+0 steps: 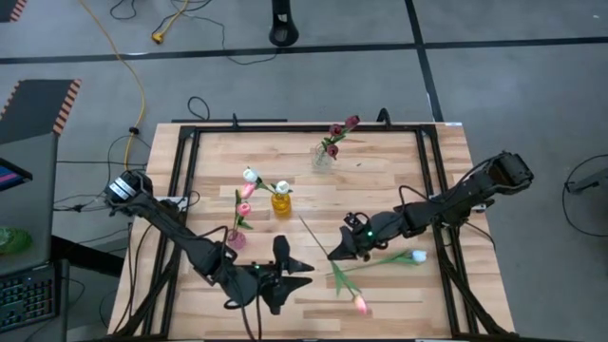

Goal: Sort flowers into vase by color
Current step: Put the pink flower into the purple vase

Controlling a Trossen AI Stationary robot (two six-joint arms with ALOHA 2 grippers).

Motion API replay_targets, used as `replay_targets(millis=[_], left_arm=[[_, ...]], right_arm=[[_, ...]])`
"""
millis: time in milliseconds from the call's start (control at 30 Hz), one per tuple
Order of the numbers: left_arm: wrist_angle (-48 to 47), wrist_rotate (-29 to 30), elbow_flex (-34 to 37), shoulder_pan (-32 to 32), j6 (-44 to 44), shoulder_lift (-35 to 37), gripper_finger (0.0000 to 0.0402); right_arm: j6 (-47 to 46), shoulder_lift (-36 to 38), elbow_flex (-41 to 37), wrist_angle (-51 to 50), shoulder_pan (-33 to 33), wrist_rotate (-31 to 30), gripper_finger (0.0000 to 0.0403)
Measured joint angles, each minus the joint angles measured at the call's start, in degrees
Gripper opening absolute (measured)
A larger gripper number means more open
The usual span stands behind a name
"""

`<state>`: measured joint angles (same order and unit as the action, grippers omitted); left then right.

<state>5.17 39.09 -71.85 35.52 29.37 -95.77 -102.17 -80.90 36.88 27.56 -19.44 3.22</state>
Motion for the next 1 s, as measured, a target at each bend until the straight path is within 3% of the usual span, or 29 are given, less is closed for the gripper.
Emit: replay_targets(millis=[533, 1000], left_arm=[[0.62, -4.27, 0.0, -3.85, 9.75, 0.0, 0.0137], [-3.07, -8.31, 0.0, -8.61, 8.87, 0.0, 0.0137]], right_arm=[[-4.35, 0.0, 0.0, 8.0, 4.75, -2.12, 0.0029], [-4.37, 0.0, 0.0, 8.98, 6.47, -2.36, 0.003]])
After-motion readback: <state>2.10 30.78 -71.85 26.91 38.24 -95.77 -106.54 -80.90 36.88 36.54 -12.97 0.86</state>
